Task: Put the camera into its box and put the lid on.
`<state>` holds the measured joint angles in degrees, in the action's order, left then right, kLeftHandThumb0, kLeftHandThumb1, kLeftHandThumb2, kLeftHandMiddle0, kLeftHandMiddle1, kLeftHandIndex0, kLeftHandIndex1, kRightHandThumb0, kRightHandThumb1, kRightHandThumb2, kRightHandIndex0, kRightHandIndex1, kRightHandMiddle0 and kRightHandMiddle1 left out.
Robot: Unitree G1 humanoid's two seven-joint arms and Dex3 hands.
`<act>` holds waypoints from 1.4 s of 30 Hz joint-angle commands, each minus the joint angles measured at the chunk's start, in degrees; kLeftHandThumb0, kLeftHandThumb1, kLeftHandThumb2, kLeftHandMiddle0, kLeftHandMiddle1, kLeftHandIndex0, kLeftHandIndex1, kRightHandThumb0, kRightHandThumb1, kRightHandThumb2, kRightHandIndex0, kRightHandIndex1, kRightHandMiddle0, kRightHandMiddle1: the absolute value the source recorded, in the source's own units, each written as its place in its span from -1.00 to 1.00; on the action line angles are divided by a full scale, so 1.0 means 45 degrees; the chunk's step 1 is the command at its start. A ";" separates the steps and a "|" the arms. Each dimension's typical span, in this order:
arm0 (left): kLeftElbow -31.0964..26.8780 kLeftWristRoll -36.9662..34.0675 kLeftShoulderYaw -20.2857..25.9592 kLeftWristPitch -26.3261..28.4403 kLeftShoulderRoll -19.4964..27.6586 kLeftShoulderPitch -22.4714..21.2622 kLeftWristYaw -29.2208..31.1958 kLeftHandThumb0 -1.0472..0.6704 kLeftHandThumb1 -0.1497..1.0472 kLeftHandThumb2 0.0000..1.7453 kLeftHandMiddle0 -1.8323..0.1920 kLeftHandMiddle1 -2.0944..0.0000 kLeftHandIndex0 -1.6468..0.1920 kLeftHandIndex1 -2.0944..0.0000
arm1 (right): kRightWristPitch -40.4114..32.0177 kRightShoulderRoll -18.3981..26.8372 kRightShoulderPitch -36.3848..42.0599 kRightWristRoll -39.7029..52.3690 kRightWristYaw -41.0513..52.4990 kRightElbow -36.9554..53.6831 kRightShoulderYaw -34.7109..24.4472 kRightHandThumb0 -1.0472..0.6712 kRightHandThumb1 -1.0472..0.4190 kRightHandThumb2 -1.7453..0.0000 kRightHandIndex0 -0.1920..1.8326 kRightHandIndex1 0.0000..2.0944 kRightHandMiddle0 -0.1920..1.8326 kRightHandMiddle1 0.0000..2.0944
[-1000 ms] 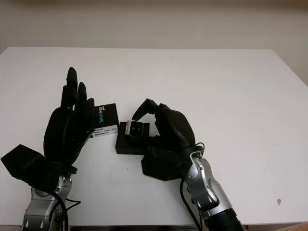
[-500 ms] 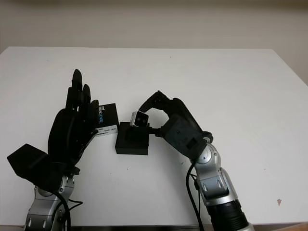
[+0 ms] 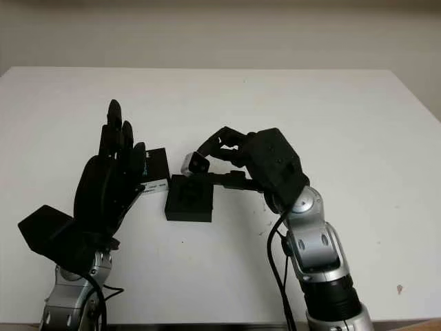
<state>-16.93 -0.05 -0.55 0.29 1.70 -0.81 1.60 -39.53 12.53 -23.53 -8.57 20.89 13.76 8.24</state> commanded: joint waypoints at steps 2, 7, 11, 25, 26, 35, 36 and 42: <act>0.0170 0.0111 -0.0092 -0.0248 -0.0109 -0.0329 -0.0116 -0.65 1.00 -0.43 1.00 1.00 1.00 1.00 | 0.0027 0.0311 -0.0473 0.0076 0.0155 -0.0194 0.0157 -0.25 -0.85 0.94 -0.48 -0.71 -0.44 0.71; 0.0381 0.0125 -0.0138 -0.0551 -0.0196 -0.0380 -0.0209 -0.64 1.00 -0.44 1.00 1.00 1.00 1.00 | 0.0157 0.0626 -0.0613 0.0032 0.0289 -0.0604 0.0433 -0.25 -0.85 0.94 -0.50 -0.72 -0.46 0.71; 0.0346 0.0077 -0.0123 -0.0585 -0.0172 -0.0324 -0.0160 -0.64 1.00 -0.44 1.00 1.00 1.00 1.00 | 0.0942 0.0847 -0.0567 -0.0059 0.0342 -0.1011 0.0723 -0.23 -0.84 0.94 -0.50 -0.72 -0.47 0.72; 0.0305 -0.0036 -0.0087 -0.0518 -0.0204 -0.0329 -0.0166 -0.64 1.00 -0.46 1.00 1.00 1.00 1.00 | 0.3454 0.1563 -0.0388 -0.0691 0.0796 -0.2024 0.1344 -0.25 -0.86 0.93 -0.53 -0.72 -0.48 0.80; 0.0275 0.0008 -0.0100 -0.0474 -0.0187 -0.0323 -0.0177 -0.64 1.00 -0.46 1.00 1.00 1.00 1.00 | 0.3417 0.1581 -0.0390 -0.0720 0.0845 -0.2021 0.1375 -0.25 -0.87 0.93 -0.53 -0.72 -0.48 0.80; 0.0312 0.0102 -0.0120 -0.0574 -0.0216 -0.0330 -0.0232 -0.64 1.00 -0.45 1.00 1.00 1.00 1.00 | 0.3119 0.1689 -0.0371 -0.1098 0.1058 -0.2117 0.1617 -0.23 -0.87 0.93 -0.54 -0.72 -0.49 0.77; 0.0326 0.0065 -0.0119 -0.0601 -0.0218 -0.0333 -0.0207 -0.64 1.00 -0.45 1.00 1.00 1.00 1.00 | 0.2978 0.1666 -0.0365 -0.1074 0.1113 -0.2118 0.1602 -0.23 -0.88 0.93 -0.54 -0.73 -0.50 0.76; 0.0301 0.0049 -0.0147 -0.0542 -0.0249 -0.0327 -0.0216 -0.64 1.00 -0.46 1.00 1.00 1.00 1.00 | 0.2600 0.1631 -0.0305 -0.1033 0.1215 -0.2135 0.1653 -0.21 -0.88 0.94 -0.55 -0.75 -0.51 0.79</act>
<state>-15.25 -0.01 -1.02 -1.93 0.77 -1.81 0.76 -27.49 19.58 -25.09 -12.87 26.11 4.32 15.22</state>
